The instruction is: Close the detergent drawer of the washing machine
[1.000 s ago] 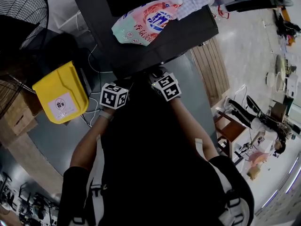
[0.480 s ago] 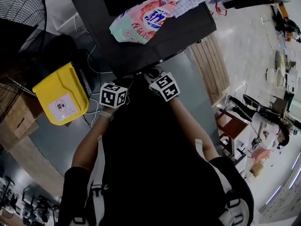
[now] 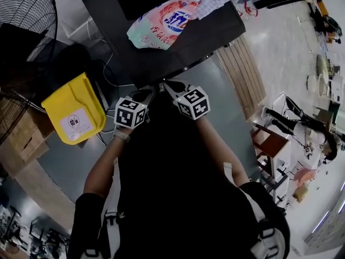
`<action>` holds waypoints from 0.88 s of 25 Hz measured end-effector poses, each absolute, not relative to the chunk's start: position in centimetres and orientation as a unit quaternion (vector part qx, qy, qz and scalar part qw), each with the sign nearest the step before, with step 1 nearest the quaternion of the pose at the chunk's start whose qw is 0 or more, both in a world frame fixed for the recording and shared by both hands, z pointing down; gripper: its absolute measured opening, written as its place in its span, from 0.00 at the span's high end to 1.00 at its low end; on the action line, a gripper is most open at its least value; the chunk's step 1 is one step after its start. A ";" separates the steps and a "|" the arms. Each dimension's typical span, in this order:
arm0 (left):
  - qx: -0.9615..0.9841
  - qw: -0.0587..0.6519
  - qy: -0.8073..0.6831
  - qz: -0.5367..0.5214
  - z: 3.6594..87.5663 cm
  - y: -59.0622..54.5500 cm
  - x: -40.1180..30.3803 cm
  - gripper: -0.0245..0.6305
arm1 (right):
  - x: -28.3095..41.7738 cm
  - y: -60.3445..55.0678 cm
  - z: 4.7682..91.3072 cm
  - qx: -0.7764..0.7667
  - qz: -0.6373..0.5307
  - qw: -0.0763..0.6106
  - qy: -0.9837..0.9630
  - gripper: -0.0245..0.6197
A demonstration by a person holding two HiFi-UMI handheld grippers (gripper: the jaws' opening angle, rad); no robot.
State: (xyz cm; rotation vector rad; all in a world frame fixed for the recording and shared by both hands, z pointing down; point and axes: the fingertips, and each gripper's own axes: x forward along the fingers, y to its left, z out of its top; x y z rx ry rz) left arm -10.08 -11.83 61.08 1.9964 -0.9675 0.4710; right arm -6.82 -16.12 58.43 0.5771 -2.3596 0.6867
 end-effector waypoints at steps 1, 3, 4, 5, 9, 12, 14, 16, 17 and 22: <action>0.802 0.415 -0.386 0.186 60.5 -11.6 -10.2 0.95 | -6.7 -15.9 57.9 0.222 0.262 0.297 -0.891 0.94; 0.811 0.397 -0.388 0.182 59.3 -11.3 -10.6 0.95 | -6.5 -15.5 56.8 0.230 0.261 0.285 -0.893 0.94; 0.815 0.387 -0.391 0.180 58.7 -11.2 -10.8 0.95 | -6.4 -15.4 56.0 0.234 0.257 0.278 -0.895 0.94; 0.819 0.376 -0.394 0.179 58.0 -11.1 -11.1 0.95 | -6.4 -15.4 55.3 0.238 0.254 0.270 -0.898 0.94; 0.828 0.343 -0.413 0.162 55.0 -11.4 -12.5 0.95 | -6.4 -15.4 51.8 0.252 0.235 0.235 -0.909 0.94; 0.834 0.322 -0.426 0.141 52.2 -11.8 -13.7 0.95 | -6.7 -15.4 49.0 0.255 0.218 0.215 -0.917 0.94; 0.838 0.302 -0.437 0.126 50.0 -12.1 -14.5 0.95 | -6.9 -15.3 47.0 0.257 0.205 0.201 -0.923 0.94; 0.841 0.282 -0.448 0.110 47.7 -12.2 -15.4 0.95 | -7.1 -15.1 44.8 0.259 0.188 0.186 -0.929 0.94; 0.843 0.271 -0.453 0.104 46.6 -12.1 -15.9 0.95 | -7.2 -14.9 43.7 0.261 0.178 0.178 -0.932 0.94; 0.849 0.212 -0.478 0.080 41.0 -11.9 -18.5 0.95 | -8.0 -14.3 38.5 0.267 0.133 0.141 -0.944 0.94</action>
